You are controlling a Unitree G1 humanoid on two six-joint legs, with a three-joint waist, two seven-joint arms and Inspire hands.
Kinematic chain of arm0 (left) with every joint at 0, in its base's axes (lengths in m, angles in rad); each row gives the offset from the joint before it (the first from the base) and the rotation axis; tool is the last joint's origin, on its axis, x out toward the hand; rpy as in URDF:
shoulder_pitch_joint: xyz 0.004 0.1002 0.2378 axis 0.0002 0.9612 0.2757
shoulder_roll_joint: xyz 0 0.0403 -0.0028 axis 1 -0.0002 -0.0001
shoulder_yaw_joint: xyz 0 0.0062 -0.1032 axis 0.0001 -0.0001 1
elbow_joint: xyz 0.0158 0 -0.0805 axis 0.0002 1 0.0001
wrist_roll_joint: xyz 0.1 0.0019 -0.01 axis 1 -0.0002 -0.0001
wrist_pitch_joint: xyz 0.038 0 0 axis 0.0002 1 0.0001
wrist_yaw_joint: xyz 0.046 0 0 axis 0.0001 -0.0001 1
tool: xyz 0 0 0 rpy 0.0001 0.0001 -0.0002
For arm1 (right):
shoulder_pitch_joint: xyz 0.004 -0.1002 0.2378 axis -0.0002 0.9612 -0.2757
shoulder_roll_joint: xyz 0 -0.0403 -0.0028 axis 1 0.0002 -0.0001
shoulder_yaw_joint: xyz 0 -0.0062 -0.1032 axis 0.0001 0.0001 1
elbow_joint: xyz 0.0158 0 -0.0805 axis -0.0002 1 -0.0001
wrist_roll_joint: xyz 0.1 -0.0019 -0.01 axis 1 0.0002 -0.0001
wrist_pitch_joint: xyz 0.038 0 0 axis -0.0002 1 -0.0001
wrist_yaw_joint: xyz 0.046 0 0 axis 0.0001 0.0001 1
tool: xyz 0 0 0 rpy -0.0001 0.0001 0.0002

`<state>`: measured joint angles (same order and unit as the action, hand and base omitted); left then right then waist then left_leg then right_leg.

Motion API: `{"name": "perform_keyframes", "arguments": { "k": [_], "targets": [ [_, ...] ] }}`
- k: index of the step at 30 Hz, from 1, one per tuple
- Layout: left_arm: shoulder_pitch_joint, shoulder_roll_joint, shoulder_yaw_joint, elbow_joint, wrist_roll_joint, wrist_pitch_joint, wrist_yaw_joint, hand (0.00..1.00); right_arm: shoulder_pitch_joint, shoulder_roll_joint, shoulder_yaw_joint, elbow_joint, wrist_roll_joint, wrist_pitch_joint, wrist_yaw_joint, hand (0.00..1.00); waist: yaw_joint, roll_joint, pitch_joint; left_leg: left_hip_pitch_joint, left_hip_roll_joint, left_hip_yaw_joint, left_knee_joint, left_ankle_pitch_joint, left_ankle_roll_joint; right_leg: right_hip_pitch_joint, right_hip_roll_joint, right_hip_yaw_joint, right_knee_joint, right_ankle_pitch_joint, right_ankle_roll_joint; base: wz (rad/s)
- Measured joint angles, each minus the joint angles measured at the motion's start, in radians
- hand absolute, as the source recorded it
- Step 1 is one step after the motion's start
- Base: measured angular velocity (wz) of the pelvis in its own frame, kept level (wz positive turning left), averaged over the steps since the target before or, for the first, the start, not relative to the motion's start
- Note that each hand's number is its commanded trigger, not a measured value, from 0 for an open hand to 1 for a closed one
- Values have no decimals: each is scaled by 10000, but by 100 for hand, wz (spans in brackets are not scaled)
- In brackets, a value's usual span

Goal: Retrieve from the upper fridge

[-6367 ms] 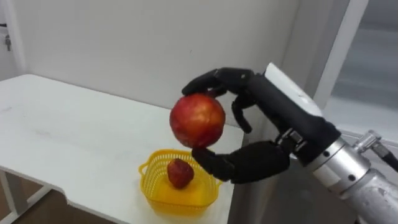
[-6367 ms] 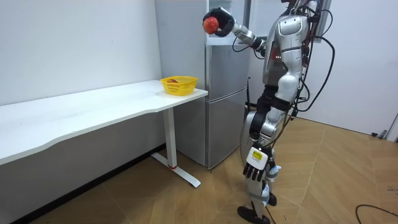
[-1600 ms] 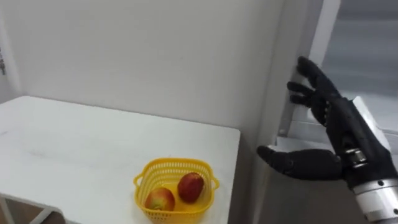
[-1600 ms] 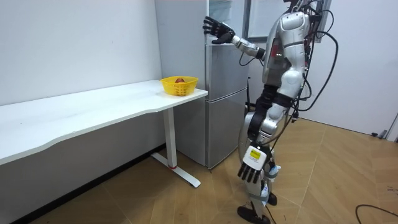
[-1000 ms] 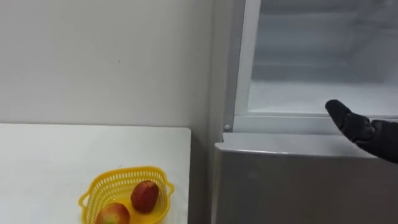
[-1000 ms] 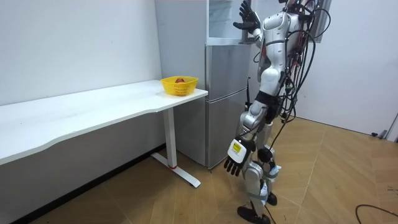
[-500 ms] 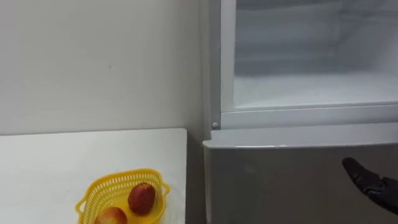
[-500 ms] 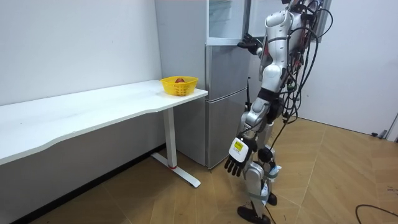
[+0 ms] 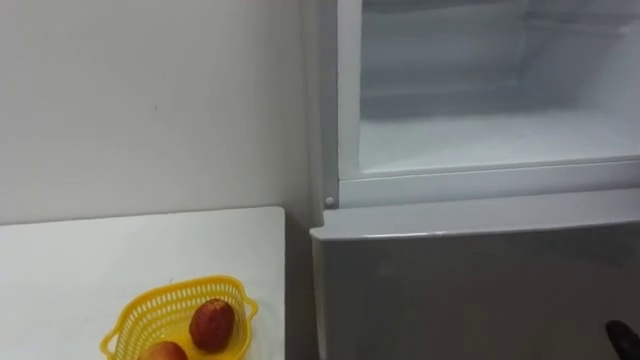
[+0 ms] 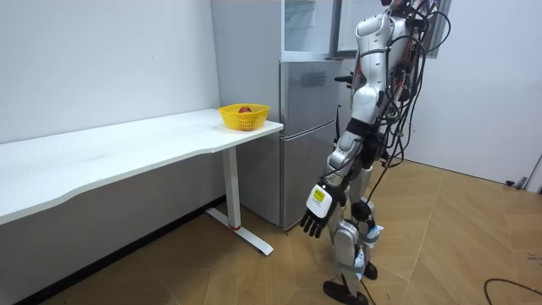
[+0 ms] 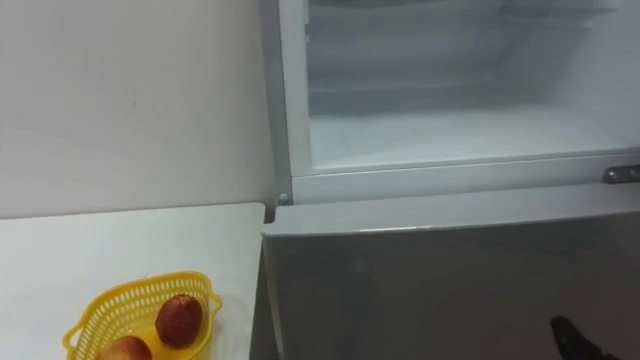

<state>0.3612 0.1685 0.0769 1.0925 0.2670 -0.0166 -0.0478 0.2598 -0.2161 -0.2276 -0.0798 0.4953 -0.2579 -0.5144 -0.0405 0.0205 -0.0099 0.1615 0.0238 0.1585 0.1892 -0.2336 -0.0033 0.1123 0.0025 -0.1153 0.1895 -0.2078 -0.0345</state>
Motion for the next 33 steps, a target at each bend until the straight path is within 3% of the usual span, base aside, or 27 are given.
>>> {"name": "perform_keyframes", "arguments": {
  "k": [7, 14, 21, 25, 30, 33],
  "targets": [
    [42, -12, -42, -211, -22, -1, -25, 0, 62, 90, -300, 303, 839, -27, -1281, 0, -76, -17, 17, -166, 0, 16, -6, 2, 1, -181, 21, -40, -12, -3, 3, 0],
    [43, -18, -33, -210, -388, -3, -69, 0, 0, 118, -433, 1380, 2968, -55, -1492, 0, -133, -215, 19, -213, -18, 63, -19, 1, 1, -233, 35, 13, -11, -5, 10, -1],
    [53, -11, 595, -420, -384, -40, -68, 0, -128, 90, -2177, 1998, 5820, -41, -1472, 0, -219, -318, 53, -293, -21, 61, -24, 1, 1, -280, 36, -56, -7, -15, 24, 2],
    [222, 41, 1011, -504, -393, -52, -34, 0, -583, -71, -3318, 2830, 7892, -40, -1375, 0, -406, -505, 52, -259, -17, 58, -25, 1, 1, -242, 49, 9, 2, -13, 21, 0],
    [449, 42, 1322, -1008, -394, -65, -32, 0, -851, -209, -4267, 3153, 8916, -63, -1474, 0, -570, -572, 75, -331, -29, 65, -22, 1, 1, -271, -2, 22, -13, -25, 38, 0],
    [449, 61, 1603, -1067, -401, -72, -30, 0, -1237, -501, -4565, 3707, 9198, -62, -1317, 0, -652, -611, 88, -336, -27, 68, -20, 1, 1, -309, -4, 72, -12, -63, 47, 0]
  ]
}}
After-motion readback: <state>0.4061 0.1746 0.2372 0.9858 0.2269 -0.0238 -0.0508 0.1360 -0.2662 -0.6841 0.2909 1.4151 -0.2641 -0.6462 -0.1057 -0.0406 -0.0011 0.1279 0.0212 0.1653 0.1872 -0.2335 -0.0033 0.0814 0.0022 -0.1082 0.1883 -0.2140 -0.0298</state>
